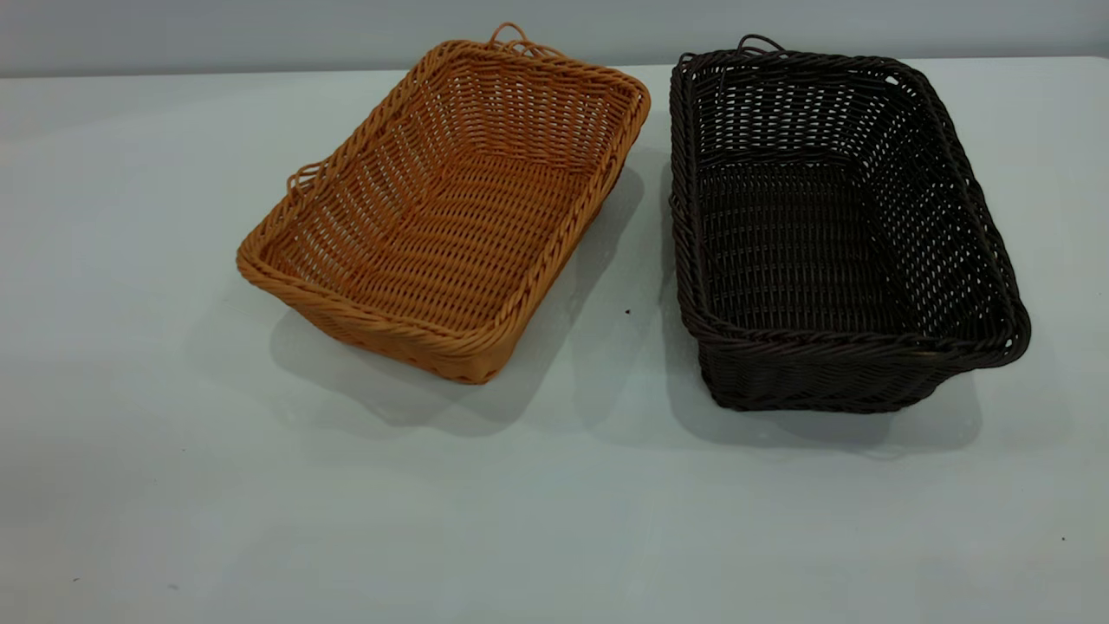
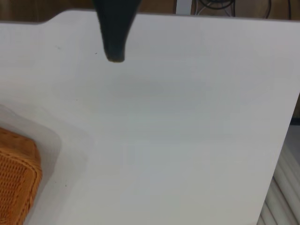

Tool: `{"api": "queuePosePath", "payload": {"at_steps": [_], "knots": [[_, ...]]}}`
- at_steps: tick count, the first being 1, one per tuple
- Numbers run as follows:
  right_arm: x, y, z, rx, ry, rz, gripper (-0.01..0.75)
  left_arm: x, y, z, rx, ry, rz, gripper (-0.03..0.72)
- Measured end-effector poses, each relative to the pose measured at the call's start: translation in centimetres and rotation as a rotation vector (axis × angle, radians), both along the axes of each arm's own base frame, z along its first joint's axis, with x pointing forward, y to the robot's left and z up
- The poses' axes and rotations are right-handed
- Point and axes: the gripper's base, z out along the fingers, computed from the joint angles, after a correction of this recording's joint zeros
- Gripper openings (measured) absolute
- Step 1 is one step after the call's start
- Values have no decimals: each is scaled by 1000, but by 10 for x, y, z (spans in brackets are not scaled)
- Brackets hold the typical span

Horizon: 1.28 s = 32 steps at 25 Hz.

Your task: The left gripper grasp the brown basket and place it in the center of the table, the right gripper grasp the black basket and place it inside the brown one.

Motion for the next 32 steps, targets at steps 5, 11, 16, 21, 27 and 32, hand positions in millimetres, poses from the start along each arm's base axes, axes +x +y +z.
{"api": "queuePosePath", "payload": {"at_steps": [5,11,16,21,27,32], "knots": [[0,0,0,0,0,0,239,0,0,0,0,0,0,547],[0,0,0,0,0,0,239,0,0,0,0,0,0,547],[0,0,0,0,0,0,239,0,0,0,0,0,0,547],[0,0,0,0,0,0,239,3,0,6,1,-11,-1,547],[0,1,0,7,-1,4,239,48,-3,43,-2,25,-17,547],[0,1,0,11,-2,6,272,116,-6,56,7,39,-40,547]]}}
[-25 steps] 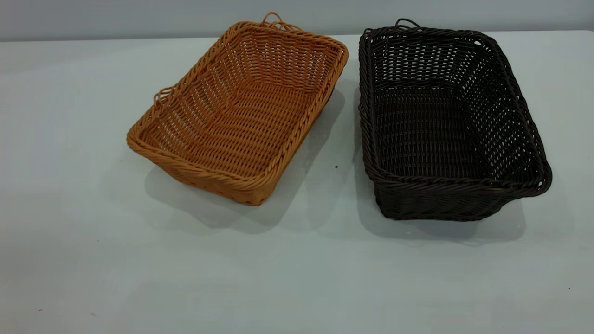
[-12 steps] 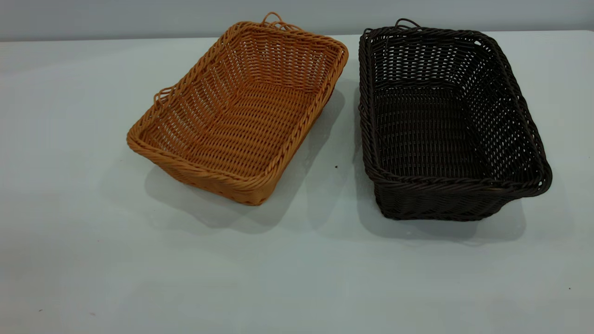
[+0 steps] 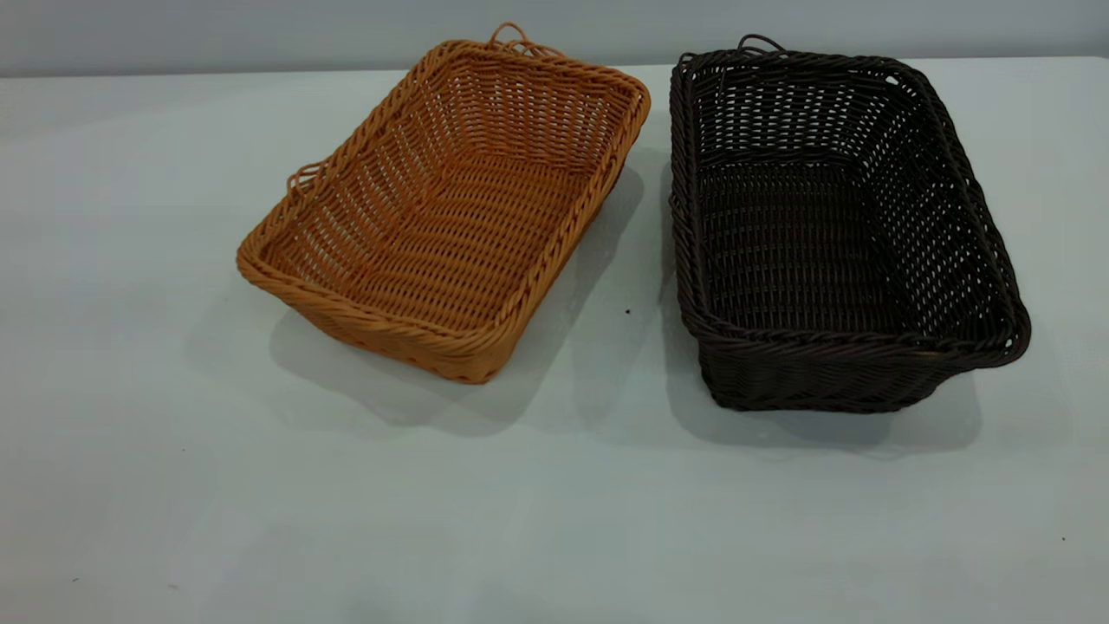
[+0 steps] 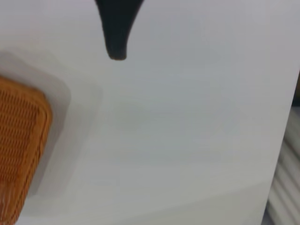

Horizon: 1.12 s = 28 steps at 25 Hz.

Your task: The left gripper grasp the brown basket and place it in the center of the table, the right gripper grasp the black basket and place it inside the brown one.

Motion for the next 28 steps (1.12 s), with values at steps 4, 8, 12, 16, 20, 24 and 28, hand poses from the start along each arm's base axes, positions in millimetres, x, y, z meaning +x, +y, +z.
{"api": "queuePosePath", "payload": {"at_steps": [4,8,12,16,20,24,28], "knots": [[0,0,0,-2,0,-3,394,57,-6,-9,-31,53,-33,547],[0,-1,0,16,0,-22,555,109,-13,-28,-50,144,-92,547],[2,-1,0,54,8,-45,635,157,-30,-41,-61,183,-193,547],[12,-2,4,70,52,-52,629,208,-58,-70,-24,257,-307,547],[27,-3,17,77,102,-53,617,253,-72,-102,-12,324,-333,547],[47,-3,26,96,151,-49,606,290,-81,-137,-3,373,-347,547],[72,-1,26,147,196,-37,595,319,-102,-175,19,412,-397,547]]}}
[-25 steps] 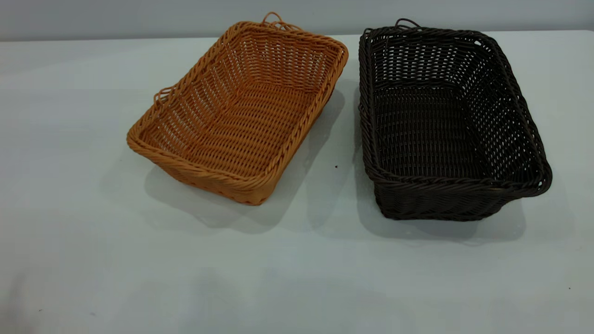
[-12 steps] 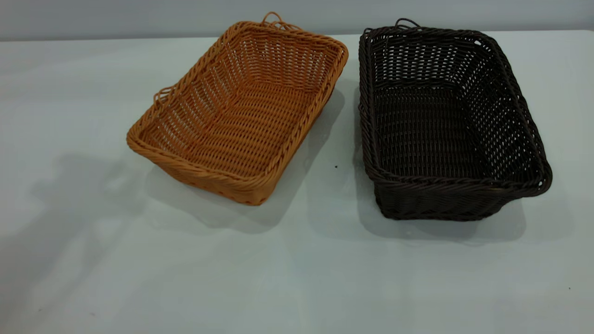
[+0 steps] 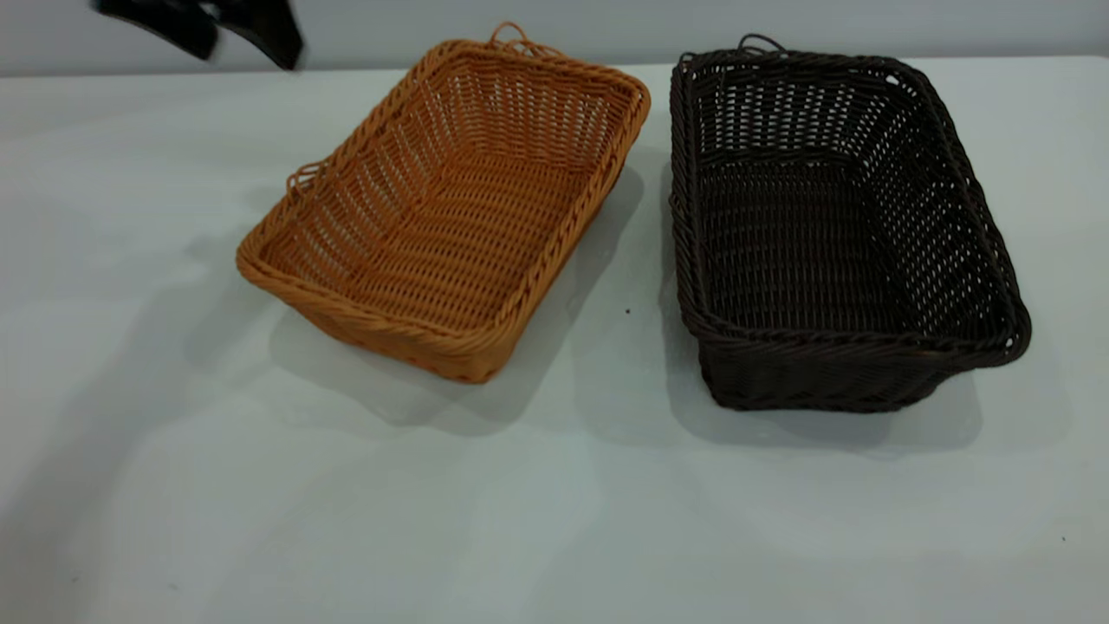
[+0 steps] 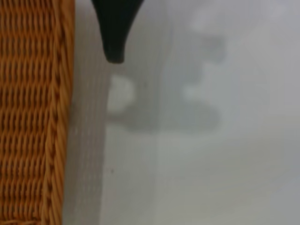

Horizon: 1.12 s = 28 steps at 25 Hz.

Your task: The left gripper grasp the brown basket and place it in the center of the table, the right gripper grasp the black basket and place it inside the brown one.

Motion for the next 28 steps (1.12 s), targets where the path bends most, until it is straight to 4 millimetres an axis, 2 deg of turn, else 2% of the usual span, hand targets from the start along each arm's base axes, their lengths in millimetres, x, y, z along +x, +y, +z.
{"api": "queuePosePath", "payload": {"at_steps": [5,11,14,16,19,20,24,28], "knots": [[31,0,-9,50,96,-2,594,27,-20,-40,5,25,-33,547],[68,6,-29,170,255,13,594,42,-25,-75,11,61,-34,519],[87,10,-44,227,334,44,594,42,-25,-92,16,84,-32,428],[100,13,-54,284,377,54,594,42,-25,-96,15,91,-29,314],[120,19,-73,384,460,61,594,44,-27,-93,10,87,-34,113],[125,21,-78,427,478,60,594,45,-28,-90,9,91,-40,83],[148,32,-104,616,559,27,594,53,-29,-61,-1,67,-52,78],[165,50,-135,741,637,-35,594,60,-21,-20,-6,-20,-46,78]]}}
